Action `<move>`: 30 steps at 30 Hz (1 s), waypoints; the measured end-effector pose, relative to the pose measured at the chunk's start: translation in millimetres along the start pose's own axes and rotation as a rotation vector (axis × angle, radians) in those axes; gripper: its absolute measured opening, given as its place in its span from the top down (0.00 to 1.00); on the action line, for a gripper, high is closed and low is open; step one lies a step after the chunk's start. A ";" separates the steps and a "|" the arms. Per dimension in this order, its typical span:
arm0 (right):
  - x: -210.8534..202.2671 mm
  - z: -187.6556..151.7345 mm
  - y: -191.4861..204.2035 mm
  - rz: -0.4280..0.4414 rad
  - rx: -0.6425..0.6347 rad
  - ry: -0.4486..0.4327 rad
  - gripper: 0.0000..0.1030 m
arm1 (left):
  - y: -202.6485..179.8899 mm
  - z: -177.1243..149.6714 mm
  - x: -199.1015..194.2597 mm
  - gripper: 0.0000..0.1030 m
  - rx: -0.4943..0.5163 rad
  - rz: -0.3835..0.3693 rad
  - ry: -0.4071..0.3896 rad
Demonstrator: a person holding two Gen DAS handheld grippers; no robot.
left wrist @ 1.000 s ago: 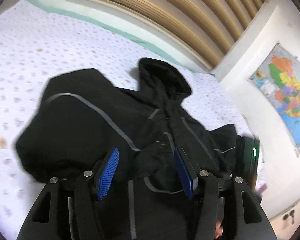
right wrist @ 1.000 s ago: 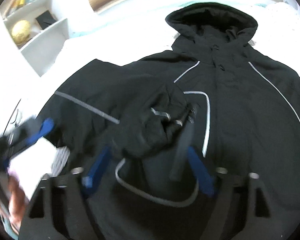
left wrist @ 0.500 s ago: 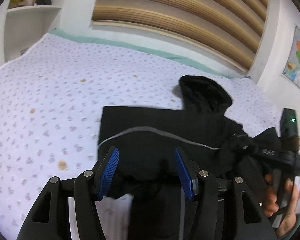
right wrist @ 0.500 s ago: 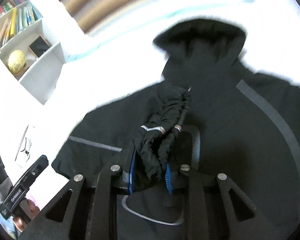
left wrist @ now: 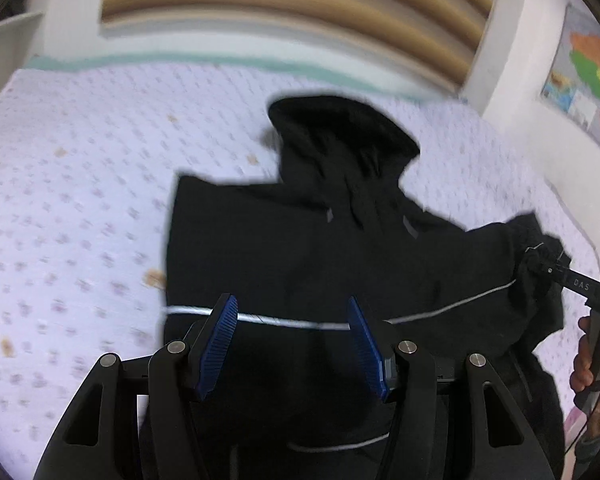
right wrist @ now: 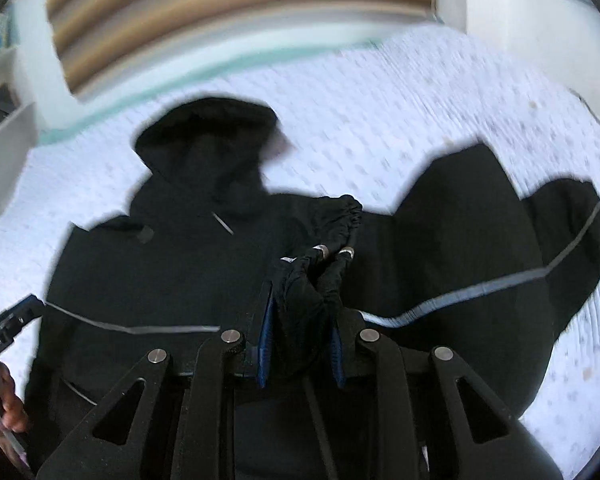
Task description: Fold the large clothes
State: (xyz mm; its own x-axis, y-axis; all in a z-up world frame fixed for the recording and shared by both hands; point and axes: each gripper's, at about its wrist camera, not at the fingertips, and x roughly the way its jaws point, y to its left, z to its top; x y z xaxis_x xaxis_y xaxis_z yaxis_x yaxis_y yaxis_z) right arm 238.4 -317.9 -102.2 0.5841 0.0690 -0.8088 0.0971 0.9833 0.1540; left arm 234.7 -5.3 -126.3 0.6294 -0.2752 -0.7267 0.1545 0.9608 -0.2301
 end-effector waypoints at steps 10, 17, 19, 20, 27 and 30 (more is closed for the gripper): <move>47.3 -37.9 -14.8 -0.066 -0.042 0.131 0.59 | -4.4 -20.4 60.9 0.44 0.048 0.097 0.125; -25.2 -30.1 34.8 0.017 -0.160 -0.108 0.21 | -29.9 -7.1 16.8 0.43 0.031 -0.106 0.003; -5.8 -35.7 55.8 0.025 -0.222 -0.046 0.36 | -38.5 -10.9 27.0 0.43 0.049 -0.108 0.031; 6.3 -40.5 62.6 0.016 -0.242 -0.014 0.50 | -40.3 -15.7 37.0 0.43 0.045 -0.093 0.054; 69.4 -84.6 50.4 -0.010 -0.237 0.048 0.56 | -29.1 -48.1 68.0 0.44 0.073 -0.099 0.033; 70.7 -86.5 45.0 -0.001 -0.220 0.024 0.56 | -31.8 -49.6 70.7 0.44 0.101 -0.068 0.024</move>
State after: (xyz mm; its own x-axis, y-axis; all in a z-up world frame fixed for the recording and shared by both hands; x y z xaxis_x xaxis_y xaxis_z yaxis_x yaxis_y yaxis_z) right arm 214.4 -254.2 -201.6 0.5648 0.0690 -0.8223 -0.0818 0.9963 0.0274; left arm 236.5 -57.0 -202.4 0.5968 -0.3391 -0.7272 0.2724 0.9381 -0.2139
